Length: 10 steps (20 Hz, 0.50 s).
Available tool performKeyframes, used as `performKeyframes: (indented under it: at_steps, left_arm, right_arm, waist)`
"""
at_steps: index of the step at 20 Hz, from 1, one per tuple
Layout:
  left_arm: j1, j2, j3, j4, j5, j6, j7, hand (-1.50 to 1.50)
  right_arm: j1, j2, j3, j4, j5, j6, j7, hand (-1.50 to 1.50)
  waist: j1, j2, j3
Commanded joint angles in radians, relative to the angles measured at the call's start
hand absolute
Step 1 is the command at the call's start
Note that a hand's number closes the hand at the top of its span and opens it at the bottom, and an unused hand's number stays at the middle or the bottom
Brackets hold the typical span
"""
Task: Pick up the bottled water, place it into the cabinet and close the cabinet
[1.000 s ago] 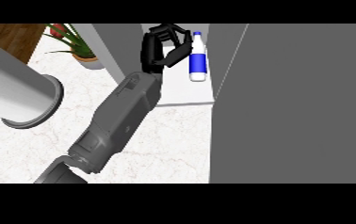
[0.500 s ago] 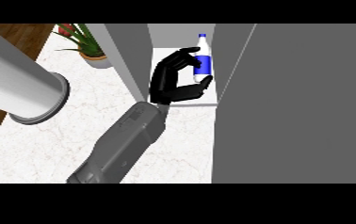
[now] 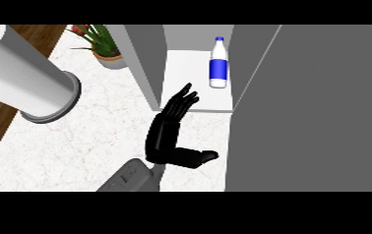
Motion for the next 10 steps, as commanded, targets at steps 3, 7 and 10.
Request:
performKeyframes:
  at_steps: [3,7,10]
  left_arm:
    - [0.297,0.214,-0.019,-0.262,0.0,-0.012,-0.034,-1.5]
    - [0.397,0.275,-0.037,-0.389,0.01,-0.056,-0.059,-1.5]
    - [0.445,0.376,-0.004,-0.407,0.012,-0.131,-0.096,-1.5]
  right_arm:
    - [0.051,-0.065,-0.006,-0.112,0.09,-0.002,0.009,-1.5]
    - [-0.035,-0.179,0.028,-0.104,0.159,0.078,0.062,1.5]
    - [-0.094,-0.255,0.015,-0.128,0.216,0.122,0.043,1.5]
  waist:
    - [0.002,-0.001,0.0]
    - [0.038,0.004,-0.002]
    - [0.032,0.001,-0.004]
